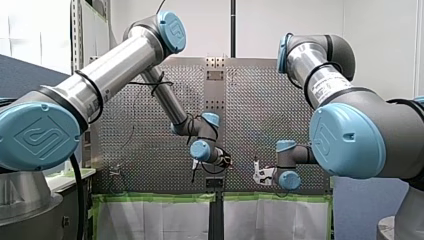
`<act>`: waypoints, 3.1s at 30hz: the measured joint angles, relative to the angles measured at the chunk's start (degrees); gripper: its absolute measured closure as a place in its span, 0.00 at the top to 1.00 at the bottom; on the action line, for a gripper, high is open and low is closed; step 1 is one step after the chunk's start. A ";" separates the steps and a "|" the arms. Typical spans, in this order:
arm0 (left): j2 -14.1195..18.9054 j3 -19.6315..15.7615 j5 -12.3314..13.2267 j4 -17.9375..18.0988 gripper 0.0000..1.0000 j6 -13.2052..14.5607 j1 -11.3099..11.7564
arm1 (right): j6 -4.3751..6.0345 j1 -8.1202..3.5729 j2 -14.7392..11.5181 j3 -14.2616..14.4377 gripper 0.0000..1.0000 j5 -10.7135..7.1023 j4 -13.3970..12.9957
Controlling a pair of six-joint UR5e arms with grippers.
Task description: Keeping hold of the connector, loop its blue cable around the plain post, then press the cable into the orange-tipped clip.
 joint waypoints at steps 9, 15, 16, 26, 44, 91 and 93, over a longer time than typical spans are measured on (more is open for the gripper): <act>0.00 0.00 -0.04 -0.21 1.00 -1.79 -0.11 | -0.07 0.00 0.00 0.00 0.00 -0.02 0.07; 0.00 0.02 -0.03 -0.54 1.00 -4.51 -0.13 | -0.12 -0.01 0.00 0.00 0.00 -0.02 0.09; 0.00 0.02 -0.03 -0.52 1.00 -5.14 -0.16 | -0.12 0.00 0.00 0.00 0.00 -0.02 0.09; -0.03 0.00 -2.77 -1.04 1.00 -8.78 -0.30 | -0.14 0.00 0.00 0.00 0.00 -0.02 0.06; -0.06 0.00 -3.06 -1.22 1.00 -8.60 -0.64 | -0.29 -0.01 0.00 0.01 0.00 -0.02 0.25; 0.01 -11.61 -6.54 2.96 1.00 -0.50 -0.64 | 0.50 3.69 -13.78 16.35 0.00 1.07 -6.65; 0.01 -11.62 -6.63 2.92 1.00 -0.50 -0.63 | 0.49 4.08 -13.79 16.91 0.00 1.37 -6.97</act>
